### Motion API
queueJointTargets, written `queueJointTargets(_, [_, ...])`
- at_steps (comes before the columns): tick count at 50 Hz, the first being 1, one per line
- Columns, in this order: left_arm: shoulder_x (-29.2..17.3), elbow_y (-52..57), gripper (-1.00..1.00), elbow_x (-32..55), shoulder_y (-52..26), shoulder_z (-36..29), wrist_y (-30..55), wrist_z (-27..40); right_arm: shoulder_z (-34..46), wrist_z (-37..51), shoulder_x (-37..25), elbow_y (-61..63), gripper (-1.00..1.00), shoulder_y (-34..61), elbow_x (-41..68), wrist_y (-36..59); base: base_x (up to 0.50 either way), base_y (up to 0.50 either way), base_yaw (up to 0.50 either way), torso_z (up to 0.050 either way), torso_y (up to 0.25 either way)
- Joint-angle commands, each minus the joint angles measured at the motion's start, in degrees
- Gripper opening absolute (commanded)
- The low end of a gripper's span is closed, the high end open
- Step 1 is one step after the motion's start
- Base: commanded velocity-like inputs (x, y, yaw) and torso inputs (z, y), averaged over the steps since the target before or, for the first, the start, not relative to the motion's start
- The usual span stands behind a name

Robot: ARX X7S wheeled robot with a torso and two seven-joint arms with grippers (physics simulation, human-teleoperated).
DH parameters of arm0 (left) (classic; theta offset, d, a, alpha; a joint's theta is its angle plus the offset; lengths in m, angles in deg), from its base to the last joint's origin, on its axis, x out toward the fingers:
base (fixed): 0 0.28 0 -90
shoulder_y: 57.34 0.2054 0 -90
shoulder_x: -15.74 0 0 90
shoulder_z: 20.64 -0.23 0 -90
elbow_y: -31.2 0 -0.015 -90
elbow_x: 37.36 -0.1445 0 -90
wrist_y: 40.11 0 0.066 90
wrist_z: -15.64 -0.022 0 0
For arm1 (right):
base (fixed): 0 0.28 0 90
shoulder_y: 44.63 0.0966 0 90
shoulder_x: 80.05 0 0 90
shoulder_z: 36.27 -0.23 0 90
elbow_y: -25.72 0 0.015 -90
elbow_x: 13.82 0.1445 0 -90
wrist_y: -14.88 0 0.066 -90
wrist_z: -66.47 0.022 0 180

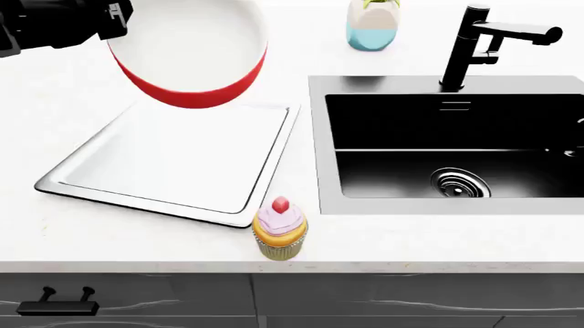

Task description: Move the fresh-baked cupcake off the tray onto the counter, and place the bowl used for mixing into the sink.

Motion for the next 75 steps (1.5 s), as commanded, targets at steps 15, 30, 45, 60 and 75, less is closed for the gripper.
queueJointTargets(15, [1.3, 0.3, -1.00, -0.4, 0.7, 0.4, -1.9, -0.1, 0.3, -0.9, -0.2, 0.5, 1.00, -0.9, -1.0, -1.2, 0.00, -0.50, 0.00, 0.000, 0.001])
queueJointTargets(30, [2.4, 0.1, -1.00, -0.7, 1.5, -0.3, -2.4, -0.3, 0.6, -1.3, -0.5, 0.4, 1.00, -1.2, -1.5, -0.8, 0.00, -0.50, 0.00, 0.001, 0.001])
queueJointTargets(45, [2.5, 0.3, -1.00, -0.7, 2.0, -0.5, -2.8, -0.6, 1.2, -0.8, 0.9, 0.8, 1.00, 1.0, -2.6, 5.1, 0.35, -0.30, 0.00, 0.000, 0.001])
queueJointTargets(60, [2.2, 0.7, -1.00, -0.1, 2.5, -0.4, -3.0, -0.7, 1.9, -0.1, 0.3, 0.6, 1.00, 0.4, -2.1, 3.8, 0.13, 0.00, 0.00, 0.000, 0.002])
queueJointTargets(75, [3.1, 1.1, -1.00, 0.5, 2.4, -0.8, -3.1, -0.2, 3.7, 1.5, 0.0, -0.5, 1.00, -0.1, -0.3, 4.0, 0.13, 0.00, 0.00, 0.001, 0.000])
